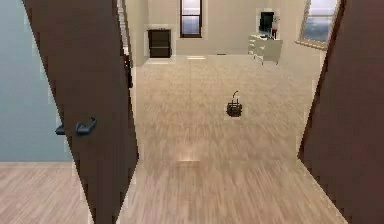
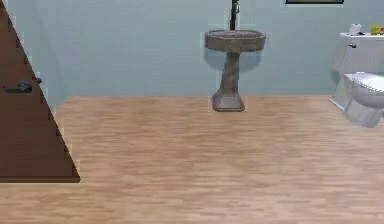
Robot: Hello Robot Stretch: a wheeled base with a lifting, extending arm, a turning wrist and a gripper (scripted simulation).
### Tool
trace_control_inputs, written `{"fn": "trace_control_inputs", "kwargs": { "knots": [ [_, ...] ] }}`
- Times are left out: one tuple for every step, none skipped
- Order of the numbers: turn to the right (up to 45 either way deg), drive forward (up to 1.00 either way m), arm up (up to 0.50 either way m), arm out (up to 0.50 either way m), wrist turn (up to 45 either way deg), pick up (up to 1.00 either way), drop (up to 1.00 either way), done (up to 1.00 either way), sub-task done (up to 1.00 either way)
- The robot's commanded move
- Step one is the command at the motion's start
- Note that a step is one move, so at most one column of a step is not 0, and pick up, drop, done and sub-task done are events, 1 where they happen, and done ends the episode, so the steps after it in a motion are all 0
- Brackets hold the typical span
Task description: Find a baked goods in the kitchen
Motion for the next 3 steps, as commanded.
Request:
{"fn": "trace_control_inputs", "kwargs": {
  "knots": [
    [0.0,1.0,0.0,0.0,0.0,0.0,0.0,0.0,0.0],
    [0.0,1.0,0.0,0.0,0.0,0.0,0.0,0.0,0.0],
    [-9.0,0.0,0.0,0.0,0.0,0.0,0.0,0.0,0.0]
  ]
}}
